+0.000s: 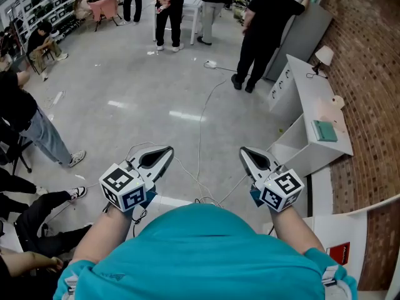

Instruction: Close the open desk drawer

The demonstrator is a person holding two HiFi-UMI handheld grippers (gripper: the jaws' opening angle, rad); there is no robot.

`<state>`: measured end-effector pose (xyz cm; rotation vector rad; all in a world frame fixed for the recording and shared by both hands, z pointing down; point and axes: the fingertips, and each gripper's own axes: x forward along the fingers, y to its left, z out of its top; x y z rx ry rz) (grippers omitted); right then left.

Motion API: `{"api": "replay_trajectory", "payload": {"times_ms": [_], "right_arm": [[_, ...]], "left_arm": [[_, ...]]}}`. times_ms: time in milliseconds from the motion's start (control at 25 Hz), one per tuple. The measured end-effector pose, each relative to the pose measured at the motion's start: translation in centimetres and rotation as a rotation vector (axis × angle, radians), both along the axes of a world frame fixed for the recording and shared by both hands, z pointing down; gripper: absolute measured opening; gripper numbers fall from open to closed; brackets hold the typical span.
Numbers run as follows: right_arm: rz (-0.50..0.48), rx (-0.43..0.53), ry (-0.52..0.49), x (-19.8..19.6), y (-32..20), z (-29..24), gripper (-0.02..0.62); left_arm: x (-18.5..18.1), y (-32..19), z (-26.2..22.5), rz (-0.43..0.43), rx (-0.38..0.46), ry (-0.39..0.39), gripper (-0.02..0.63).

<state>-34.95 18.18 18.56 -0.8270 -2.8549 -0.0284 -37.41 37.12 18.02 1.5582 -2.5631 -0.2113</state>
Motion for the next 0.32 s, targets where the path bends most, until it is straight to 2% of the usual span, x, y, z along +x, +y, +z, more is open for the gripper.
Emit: {"api": "replay_trajectory", "payload": {"times_ms": [320], "right_arm": [[-0.005, 0.001, -0.007, 0.00, 0.05, -0.23, 0.020]], "left_arm": [[0.18, -0.26, -0.41, 0.002, 0.010, -0.005, 0.015]]}}
